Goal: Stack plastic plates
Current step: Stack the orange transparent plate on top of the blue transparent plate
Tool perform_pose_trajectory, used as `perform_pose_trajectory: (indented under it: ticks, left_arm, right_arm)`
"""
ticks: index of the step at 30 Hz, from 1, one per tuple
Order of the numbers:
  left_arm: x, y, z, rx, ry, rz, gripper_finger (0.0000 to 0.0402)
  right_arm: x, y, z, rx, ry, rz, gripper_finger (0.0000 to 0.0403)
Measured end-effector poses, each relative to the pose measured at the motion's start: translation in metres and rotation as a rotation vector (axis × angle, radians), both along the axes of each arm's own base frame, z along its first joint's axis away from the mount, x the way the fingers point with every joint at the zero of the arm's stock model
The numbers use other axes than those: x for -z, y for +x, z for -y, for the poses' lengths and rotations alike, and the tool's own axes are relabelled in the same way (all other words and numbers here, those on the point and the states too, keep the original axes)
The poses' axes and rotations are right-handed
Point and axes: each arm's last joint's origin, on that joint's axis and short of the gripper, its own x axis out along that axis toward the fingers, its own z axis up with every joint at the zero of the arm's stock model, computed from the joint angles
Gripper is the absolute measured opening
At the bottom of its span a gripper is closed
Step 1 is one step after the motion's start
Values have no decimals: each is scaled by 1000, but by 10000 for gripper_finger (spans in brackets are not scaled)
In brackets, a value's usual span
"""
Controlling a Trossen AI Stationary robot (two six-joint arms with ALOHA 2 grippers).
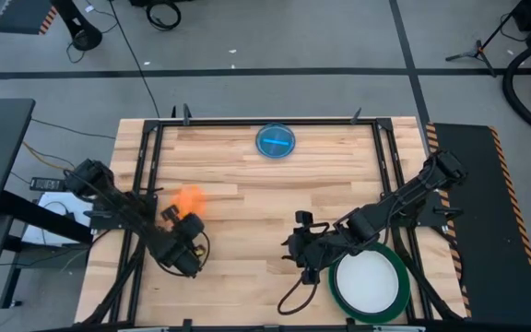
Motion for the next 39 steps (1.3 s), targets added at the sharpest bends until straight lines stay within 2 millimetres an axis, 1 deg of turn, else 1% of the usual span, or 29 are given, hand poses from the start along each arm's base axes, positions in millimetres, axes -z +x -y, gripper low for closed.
perform_pose_trajectory:
  ticks: [4,7,9,11,14,17,19,22,23,25,29,34,39]
  left_arm:
    - [-30,13,-12,54,136,190,6]
    - [-45,27,-29,96,262,242,6]
    - [-48,45,-43,136,325,235,6]
    - [-50,68,-60,189,341,210,6]
    - [-48,105,-90,342,286,200,5]
    - [-50,132,-124,465,235,291,5]
    - [-51,144,-151,480,219,320,5]
    - [-50,156,-190,455,230,288,5]
    - [-47,161,-201,449,238,270,5]
    - [-40,169,-217,471,244,204,5]
    - [-24,194,-233,551,244,62,5]
    - [0,227,-240,669,225,-57,5]
    - [15,248,-245,723,230,-114,7]
  right_arm:
    - [0,3,5,11,7,0,153]
    - [0,6,9,21,7,3,153]
    - [-1,8,11,24,8,14,153]
    - [-2,10,13,27,8,22,153]
    - [-3,13,16,21,13,36,153]
    - [-3,14,19,20,26,31,153]
    - [-2,14,19,28,33,23,153]
    - [0,12,20,46,46,-4,153]
    - [1,11,19,51,49,-11,153]
    - [2,9,18,56,51,-27,153]
    - [4,4,14,44,34,-57,153]
    - [6,0,12,51,19,-89,153]
    - [11,-3,18,105,21,-152,153]
